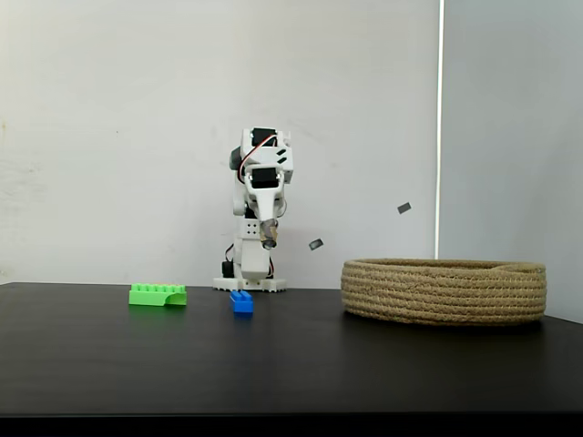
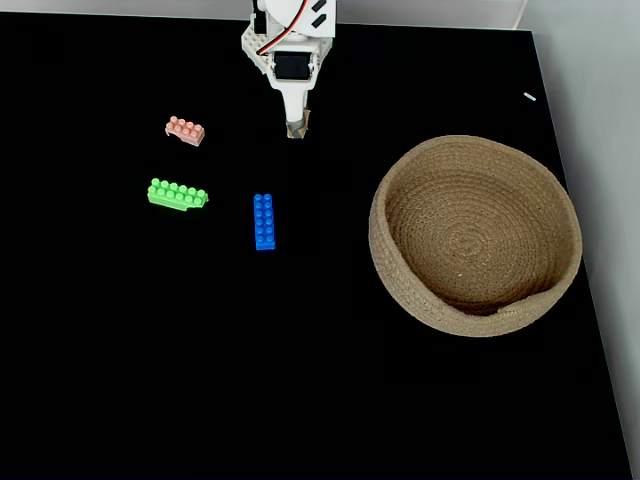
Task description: Place the lego blocks in the tray
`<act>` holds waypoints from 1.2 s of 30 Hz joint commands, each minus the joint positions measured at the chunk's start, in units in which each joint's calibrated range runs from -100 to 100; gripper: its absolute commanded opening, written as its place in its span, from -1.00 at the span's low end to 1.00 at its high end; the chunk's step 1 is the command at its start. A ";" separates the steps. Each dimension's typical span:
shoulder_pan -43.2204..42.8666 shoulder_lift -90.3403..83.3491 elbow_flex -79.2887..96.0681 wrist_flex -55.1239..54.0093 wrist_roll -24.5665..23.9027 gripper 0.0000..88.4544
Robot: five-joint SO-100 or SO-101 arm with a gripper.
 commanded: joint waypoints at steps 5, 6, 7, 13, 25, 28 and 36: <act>3.25 13.78 -12.86 -3.87 1.86 -0.96; 3.58 14.98 -13.23 -5.45 2.05 -0.96; 3.91 16.27 -13.86 -6.70 2.25 -0.95; 6.88 26.25 -21.89 -7.37 3.27 -0.94; 12.24 44.56 -34.02 -9.87 2.20 -0.86; 11.99 44.90 -34.48 -9.87 5.18 -0.81; 11.49 46.62 -37.39 -11.28 15.53 -0.70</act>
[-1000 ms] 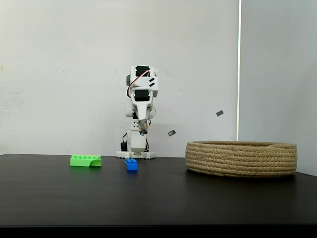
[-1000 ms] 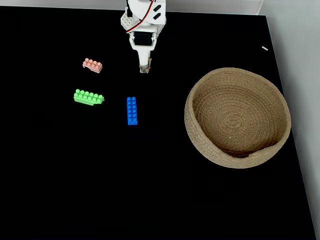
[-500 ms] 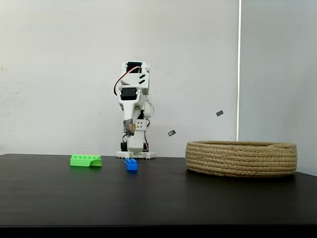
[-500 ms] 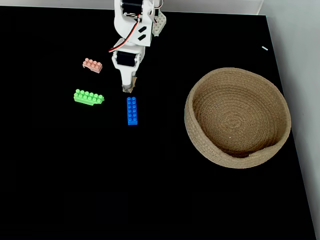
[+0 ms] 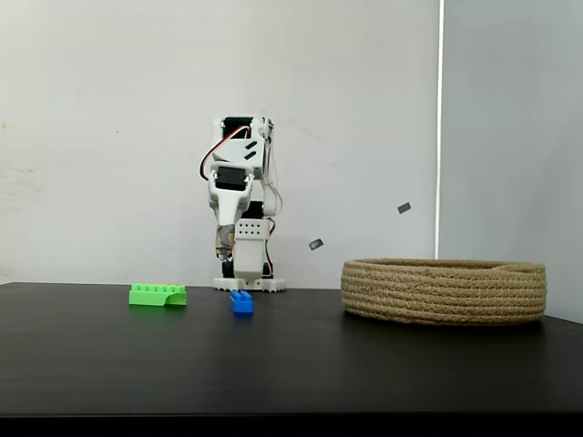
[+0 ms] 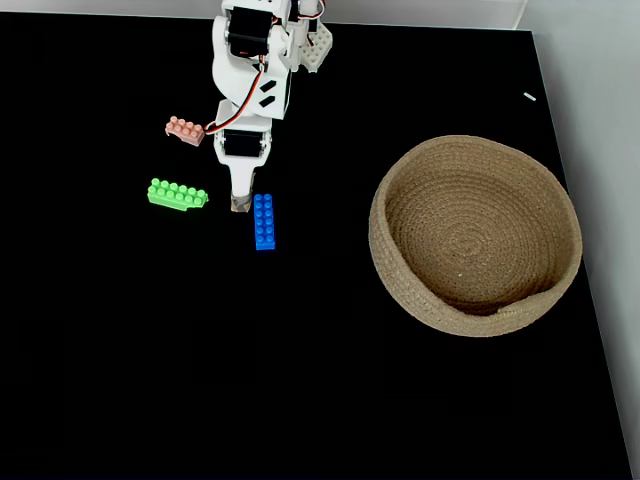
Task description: Place the lego blocks in the tray
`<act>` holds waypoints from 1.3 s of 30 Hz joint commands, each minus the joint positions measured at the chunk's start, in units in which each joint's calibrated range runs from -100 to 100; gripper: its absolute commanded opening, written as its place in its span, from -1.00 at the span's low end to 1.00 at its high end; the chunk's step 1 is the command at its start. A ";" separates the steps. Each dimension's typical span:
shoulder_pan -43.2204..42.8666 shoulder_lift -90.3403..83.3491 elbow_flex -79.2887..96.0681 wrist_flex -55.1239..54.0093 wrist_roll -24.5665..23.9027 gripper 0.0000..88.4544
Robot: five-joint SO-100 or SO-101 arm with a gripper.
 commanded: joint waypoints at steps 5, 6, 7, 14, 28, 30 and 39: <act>0.35 1.44 -7.14 -1.14 7.67 -0.72; 0.35 1.52 -6.69 -1.14 8.35 -0.72; 0.35 1.52 -6.32 -0.97 9.23 -0.72; 0.26 2.90 -3.41 0.94 20.27 -0.77; -0.39 7.54 -9.06 14.77 32.23 -0.57; -1.05 8.66 -10.25 14.36 32.63 -0.57; -2.54 14.50 -13.53 11.11 32.33 -0.51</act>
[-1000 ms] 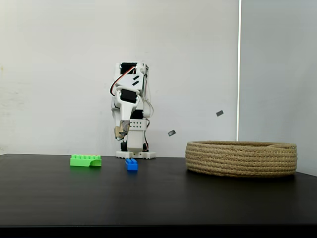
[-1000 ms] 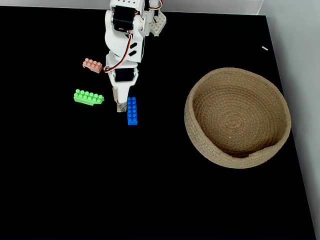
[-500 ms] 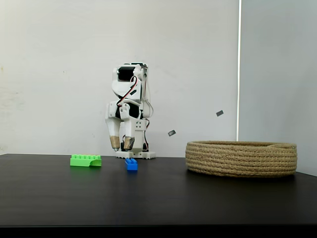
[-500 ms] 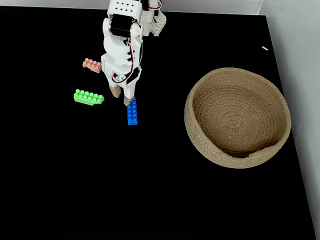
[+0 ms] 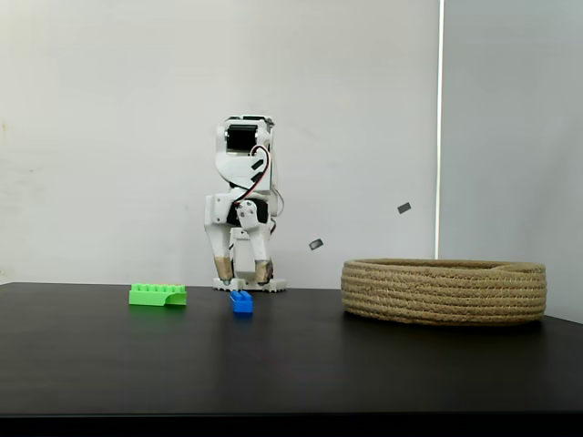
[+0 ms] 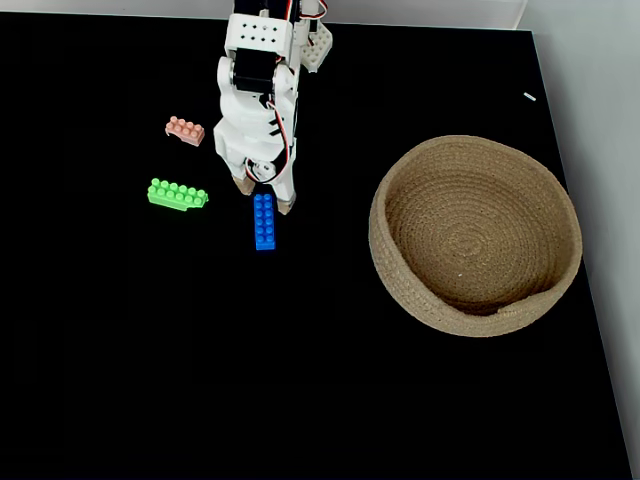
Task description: Place the lego blocks in the tray
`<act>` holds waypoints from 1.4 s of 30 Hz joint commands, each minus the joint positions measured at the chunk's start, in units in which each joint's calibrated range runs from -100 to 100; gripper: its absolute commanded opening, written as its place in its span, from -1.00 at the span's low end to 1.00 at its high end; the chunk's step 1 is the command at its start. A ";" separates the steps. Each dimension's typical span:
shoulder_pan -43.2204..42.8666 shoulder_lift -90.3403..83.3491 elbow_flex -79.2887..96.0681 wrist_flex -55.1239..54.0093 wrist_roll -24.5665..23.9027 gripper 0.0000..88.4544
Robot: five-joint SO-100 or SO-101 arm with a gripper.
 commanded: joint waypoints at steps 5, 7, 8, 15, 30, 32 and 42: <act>0.40 0.95 -3.45 -2.71 0.93 -0.51; 0.40 1.81 -3.36 -3.38 1.07 -0.51; 0.40 2.24 -3.36 -3.46 1.07 -0.51; -0.67 4.56 -2.99 -3.96 0.83 -0.48; -2.07 0.43 5.22 -6.55 -0.05 -1.00; -2.40 -1.98 2.75 -3.46 -1.42 -1.00; -16.34 -13.84 -10.01 11.36 -21.00 -1.00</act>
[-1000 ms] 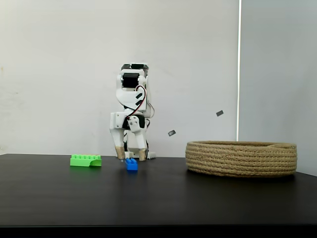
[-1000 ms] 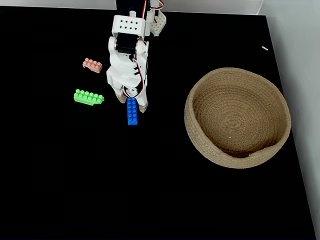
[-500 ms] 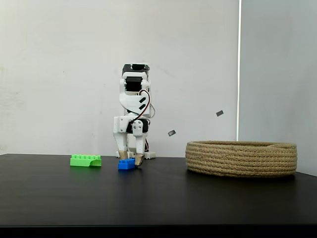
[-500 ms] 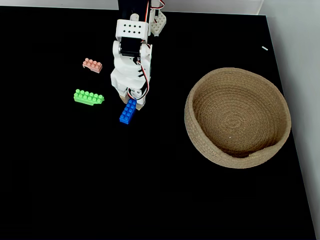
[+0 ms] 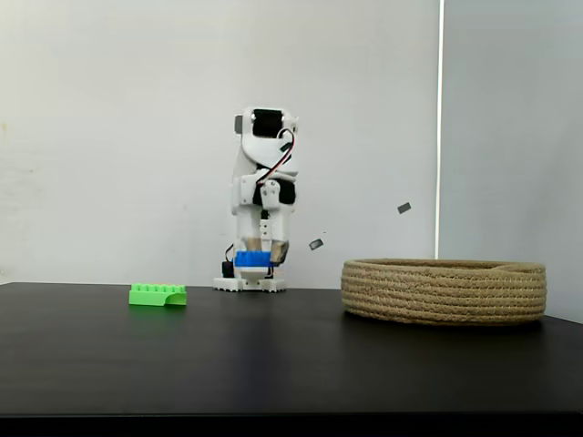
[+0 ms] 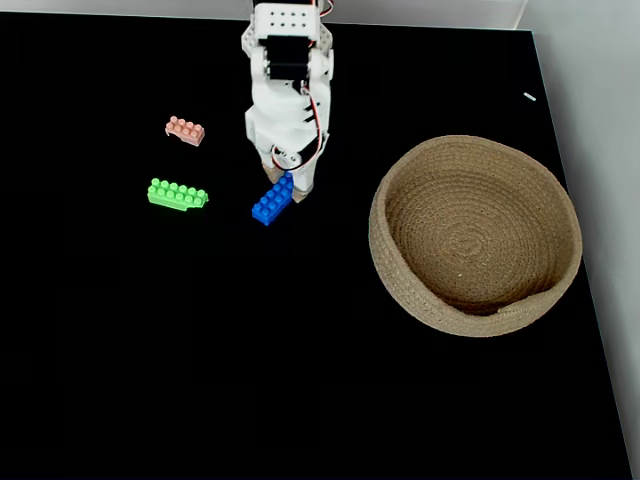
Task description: Place the lego blocks in the tray
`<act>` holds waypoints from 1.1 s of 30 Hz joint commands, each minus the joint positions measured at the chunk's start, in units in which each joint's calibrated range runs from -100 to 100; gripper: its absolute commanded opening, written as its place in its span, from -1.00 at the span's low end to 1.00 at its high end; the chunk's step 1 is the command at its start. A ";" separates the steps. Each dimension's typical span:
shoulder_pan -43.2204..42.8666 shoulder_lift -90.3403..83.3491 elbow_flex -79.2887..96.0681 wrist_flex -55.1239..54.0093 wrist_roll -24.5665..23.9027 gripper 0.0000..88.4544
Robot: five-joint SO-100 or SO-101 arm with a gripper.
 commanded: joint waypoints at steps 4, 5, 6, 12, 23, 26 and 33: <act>-15.55 -12.54 -3.27 1.62 -14.55 -1.00; -17.94 -13.40 -3.00 1.37 -16.21 -1.00; -20.33 -14.09 -2.73 1.12 -18.02 -1.00; -30.23 -13.40 -5.64 -4.13 -26.67 -1.00; -35.01 -4.97 -10.57 -14.79 -34.53 -0.66; -35.01 -2.48 -11.21 -15.04 -34.33 -0.61; -34.76 -1.62 -8.01 -18.46 -37.22 -0.51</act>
